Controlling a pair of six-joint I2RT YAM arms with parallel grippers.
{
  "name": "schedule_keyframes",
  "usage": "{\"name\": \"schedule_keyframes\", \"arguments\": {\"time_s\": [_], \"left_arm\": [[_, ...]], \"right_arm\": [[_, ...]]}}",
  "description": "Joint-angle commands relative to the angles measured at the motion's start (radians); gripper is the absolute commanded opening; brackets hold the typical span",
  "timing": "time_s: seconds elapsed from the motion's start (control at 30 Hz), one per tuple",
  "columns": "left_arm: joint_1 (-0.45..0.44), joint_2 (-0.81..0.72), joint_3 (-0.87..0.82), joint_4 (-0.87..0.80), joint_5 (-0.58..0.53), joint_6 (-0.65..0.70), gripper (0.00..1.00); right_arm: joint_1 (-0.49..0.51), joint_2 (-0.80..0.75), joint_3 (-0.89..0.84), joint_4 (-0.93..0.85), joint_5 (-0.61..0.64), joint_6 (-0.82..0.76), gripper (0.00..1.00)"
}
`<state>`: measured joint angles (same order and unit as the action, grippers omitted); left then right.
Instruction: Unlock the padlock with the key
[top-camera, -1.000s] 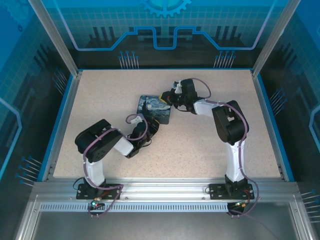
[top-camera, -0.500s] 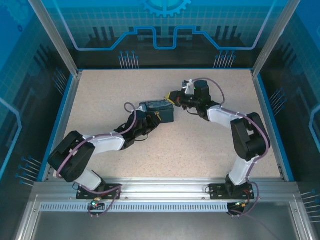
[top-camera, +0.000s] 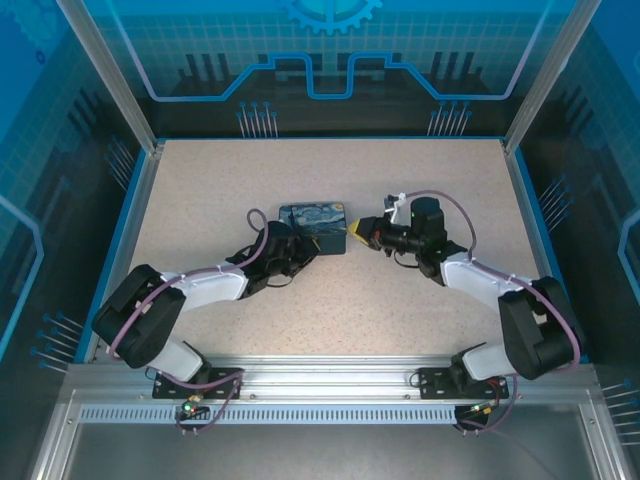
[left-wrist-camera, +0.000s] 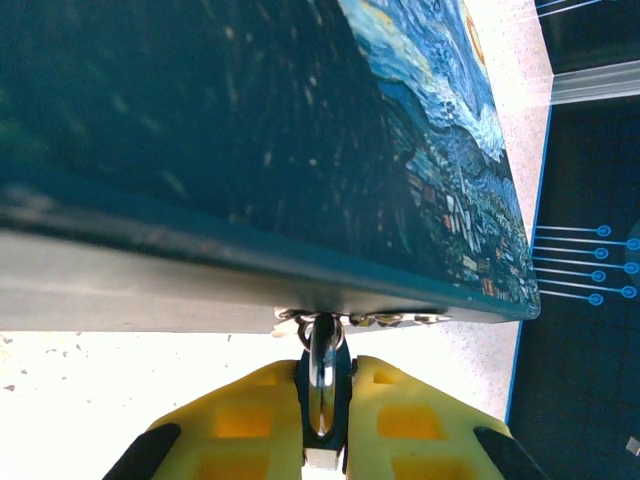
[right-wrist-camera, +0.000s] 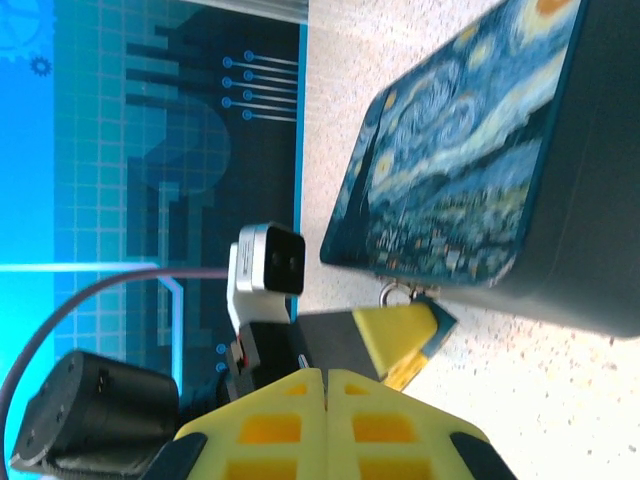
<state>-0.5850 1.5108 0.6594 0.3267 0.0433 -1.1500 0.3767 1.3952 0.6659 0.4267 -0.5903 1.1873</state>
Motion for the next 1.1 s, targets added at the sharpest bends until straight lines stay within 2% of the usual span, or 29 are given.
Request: {"name": "schedule_keyframes", "arguments": {"time_s": [0.0, 0.27, 0.57, 0.73, 1.07], "left_arm": [[0.008, -0.030, 0.016, 0.040, 0.027, -0.069, 0.00], [0.014, -0.023, -0.005, 0.115, 0.043, -0.148, 0.00], [0.014, -0.044, -0.042, 0.194, 0.032, -0.196, 0.00], [0.014, -0.061, -0.068, 0.226, 0.031, -0.227, 0.00], [0.013, -0.092, -0.078, 0.235, 0.044, -0.247, 0.00]], "right_arm": [[0.057, -0.031, -0.037, -0.009, 0.028, 0.016, 0.00], [0.135, -0.016, -0.075, 0.036, 0.083, 0.065, 0.00], [0.141, 0.013, -0.094, 0.070, 0.123, 0.183, 0.00], [0.148, 0.035, -0.125, 0.163, 0.141, 0.249, 0.00], [0.153, 0.103, -0.156, 0.316, 0.139, 0.281, 0.00]]}}
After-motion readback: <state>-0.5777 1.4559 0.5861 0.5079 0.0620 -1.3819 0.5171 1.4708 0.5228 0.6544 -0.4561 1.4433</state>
